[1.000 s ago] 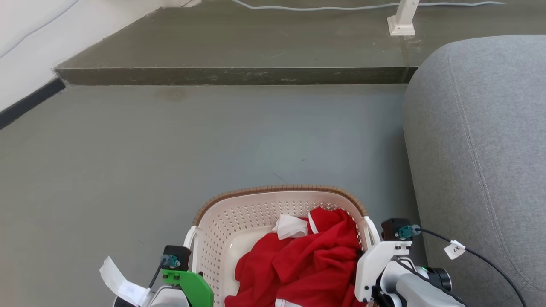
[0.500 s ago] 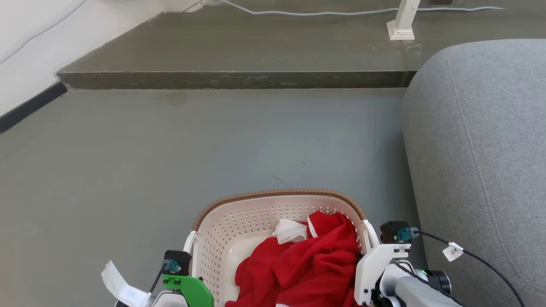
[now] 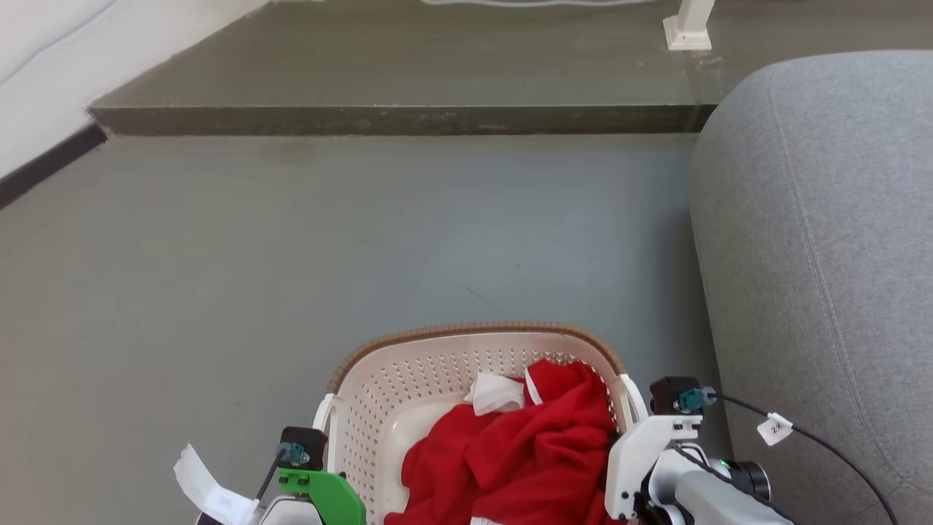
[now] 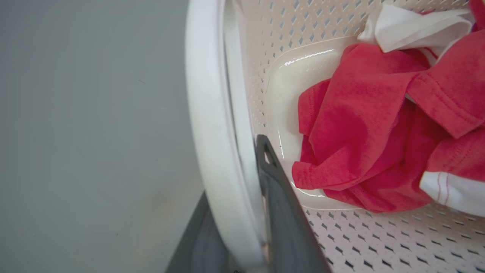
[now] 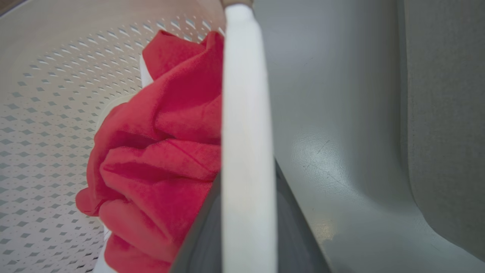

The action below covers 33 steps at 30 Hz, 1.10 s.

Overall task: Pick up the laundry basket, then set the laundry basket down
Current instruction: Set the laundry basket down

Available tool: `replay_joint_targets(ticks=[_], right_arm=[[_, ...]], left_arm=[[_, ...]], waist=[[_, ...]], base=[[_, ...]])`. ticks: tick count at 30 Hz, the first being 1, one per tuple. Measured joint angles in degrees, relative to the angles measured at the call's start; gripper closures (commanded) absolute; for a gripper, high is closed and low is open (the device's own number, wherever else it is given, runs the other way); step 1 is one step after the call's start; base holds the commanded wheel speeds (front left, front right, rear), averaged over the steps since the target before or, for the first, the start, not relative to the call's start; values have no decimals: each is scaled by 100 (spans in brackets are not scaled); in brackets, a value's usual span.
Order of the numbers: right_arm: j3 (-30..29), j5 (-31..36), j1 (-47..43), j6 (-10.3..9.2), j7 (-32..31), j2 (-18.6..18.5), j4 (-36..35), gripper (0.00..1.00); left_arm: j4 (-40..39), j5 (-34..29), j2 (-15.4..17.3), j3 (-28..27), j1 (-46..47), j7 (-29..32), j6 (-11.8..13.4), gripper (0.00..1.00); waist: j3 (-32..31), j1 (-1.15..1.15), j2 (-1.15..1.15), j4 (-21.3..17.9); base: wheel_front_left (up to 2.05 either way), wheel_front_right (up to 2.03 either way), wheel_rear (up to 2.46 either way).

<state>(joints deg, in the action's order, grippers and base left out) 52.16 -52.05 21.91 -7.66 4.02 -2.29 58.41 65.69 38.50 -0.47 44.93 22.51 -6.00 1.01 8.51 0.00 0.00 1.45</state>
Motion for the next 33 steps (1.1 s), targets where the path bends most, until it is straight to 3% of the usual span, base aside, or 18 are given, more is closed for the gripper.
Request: replay_joint_targets(ticks=[13, 33], right_arm=[[-41, -29, 901, 1, 103, -15, 116, 100], [-361, 71, 2549, 8, 453, -29, 501, 100]], left_arm=[[-107, 14, 32, -96, 704, -69, 112, 100], [-163, -105, 53, -143, 2226, -259, 256, 100]], waist=[[617, 0, 0, -4], [2239, 1, 0, 6]], base=[[0, 0, 0], [0, 0, 0]])
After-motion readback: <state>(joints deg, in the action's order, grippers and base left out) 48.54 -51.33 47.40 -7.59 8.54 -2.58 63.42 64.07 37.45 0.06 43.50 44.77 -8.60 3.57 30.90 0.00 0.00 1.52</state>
